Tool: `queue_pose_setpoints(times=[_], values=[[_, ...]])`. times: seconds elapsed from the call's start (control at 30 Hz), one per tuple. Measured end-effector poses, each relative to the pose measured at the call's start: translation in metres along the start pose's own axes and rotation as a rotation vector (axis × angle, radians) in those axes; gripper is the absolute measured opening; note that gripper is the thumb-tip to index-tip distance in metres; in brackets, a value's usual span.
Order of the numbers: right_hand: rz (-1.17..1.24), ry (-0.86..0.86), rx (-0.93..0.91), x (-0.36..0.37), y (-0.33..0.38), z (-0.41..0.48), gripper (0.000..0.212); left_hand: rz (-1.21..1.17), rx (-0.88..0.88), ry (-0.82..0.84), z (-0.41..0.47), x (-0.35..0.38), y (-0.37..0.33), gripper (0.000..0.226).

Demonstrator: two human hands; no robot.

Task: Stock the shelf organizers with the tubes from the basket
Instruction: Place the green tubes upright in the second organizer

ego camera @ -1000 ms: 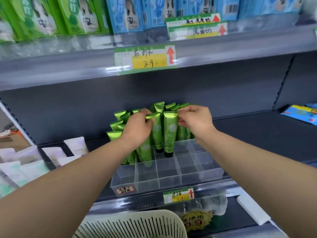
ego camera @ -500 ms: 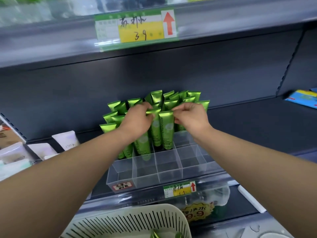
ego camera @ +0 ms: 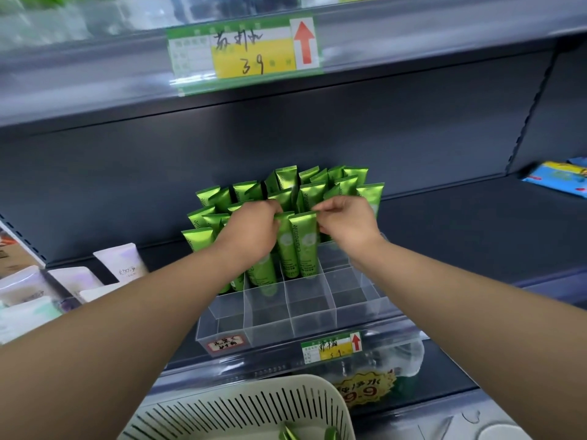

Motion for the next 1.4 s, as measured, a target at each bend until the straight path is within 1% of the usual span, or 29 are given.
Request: queue_pose_setpoints(times=[0.23, 0.33, 0.47, 0.6, 0.77, 1.0, 1.17, 1.4], values=[[-0.039, 0.014, -0.028, -0.003, 0.008, -0.005, 0.019, -0.038, 0.031, -0.020, -0.007, -0.011, -0.011, 0.032], [-0.087, 0.021, -0.073, -0.003, 0.018, -0.010, 0.018, -0.020, 0.060, -0.023, -0.012, -0.019, -0.018, 0.034], [-0.314, 0.050, -0.167, 0.002, 0.034, -0.020, 0.030, 0.082, 0.082, -0.034, -0.022, -0.031, -0.021, 0.039], [-0.506, 0.158, -0.216, 0.018, 0.041, -0.034, 0.047, 0.184, 0.065, -0.008, -0.036, -0.039, -0.015, 0.044], [-0.664, 0.207, -0.339, 0.031, 0.056, -0.063, 0.056, 0.229, 0.094, 0.006, -0.057, -0.051, -0.013, 0.055], [-0.885, 0.293, -0.456, 0.049, 0.069, -0.116, 0.066, 0.341, 0.143, -0.018, -0.102, -0.072, -0.010, 0.062], [-0.927, 0.320, -0.464, 0.055, 0.073, -0.149, 0.069, 0.355, 0.099, -0.011, -0.142, -0.083, 0.003, 0.070], [-0.937, 0.352, -0.505, 0.065, 0.075, -0.195, 0.075, 0.338, 0.071, -0.003, -0.188, -0.096, 0.010, 0.073]])
Point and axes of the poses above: each hand's wrist, its own z-axis towards the middle knuckle, its own x-axis out of the palm, y = z × x, the point moved 10 cm from there along z, towards the middle knuckle, and after that the axes turned 3 degrees about -y, right-handed, at the moved point
